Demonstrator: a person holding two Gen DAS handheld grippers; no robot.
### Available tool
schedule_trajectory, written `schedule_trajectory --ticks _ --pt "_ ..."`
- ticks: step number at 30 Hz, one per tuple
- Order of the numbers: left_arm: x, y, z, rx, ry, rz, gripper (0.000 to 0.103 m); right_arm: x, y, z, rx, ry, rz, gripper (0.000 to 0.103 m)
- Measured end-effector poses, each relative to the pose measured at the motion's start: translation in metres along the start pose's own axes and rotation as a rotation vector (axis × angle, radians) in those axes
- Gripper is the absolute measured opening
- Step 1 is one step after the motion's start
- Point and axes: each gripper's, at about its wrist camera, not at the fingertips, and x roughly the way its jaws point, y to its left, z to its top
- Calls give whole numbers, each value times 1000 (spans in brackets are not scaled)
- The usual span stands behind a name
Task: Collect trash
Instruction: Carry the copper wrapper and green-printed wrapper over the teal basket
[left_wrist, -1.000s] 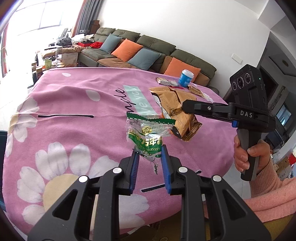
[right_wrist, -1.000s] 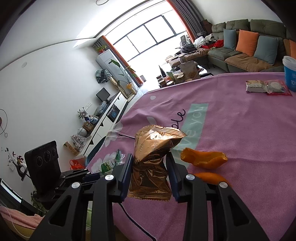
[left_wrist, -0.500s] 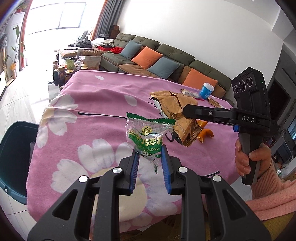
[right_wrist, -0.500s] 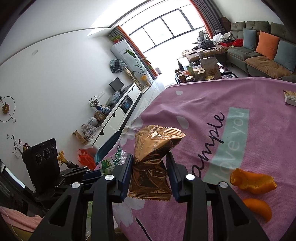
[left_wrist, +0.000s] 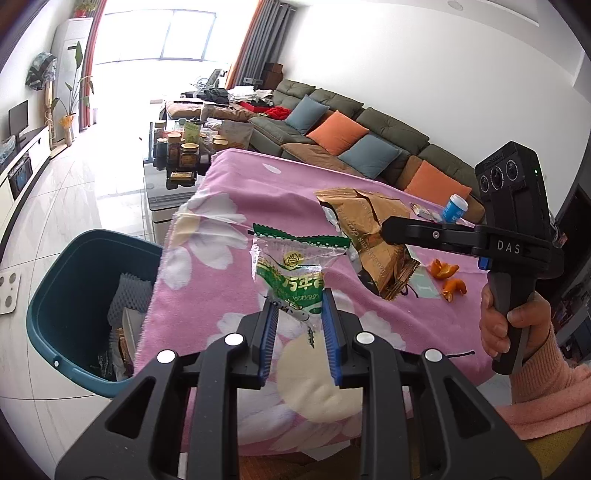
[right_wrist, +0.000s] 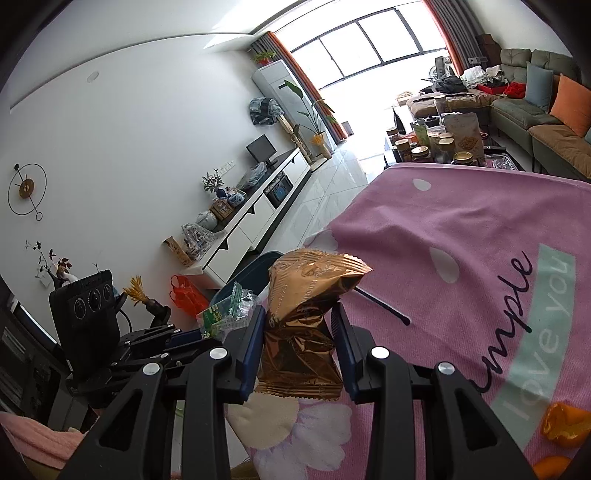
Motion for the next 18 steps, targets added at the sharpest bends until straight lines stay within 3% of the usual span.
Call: schedule_trajectory --ticks 18 --pt "-36 71 8 -90 -57 174 24 64 51 33 -106 66 77 35"
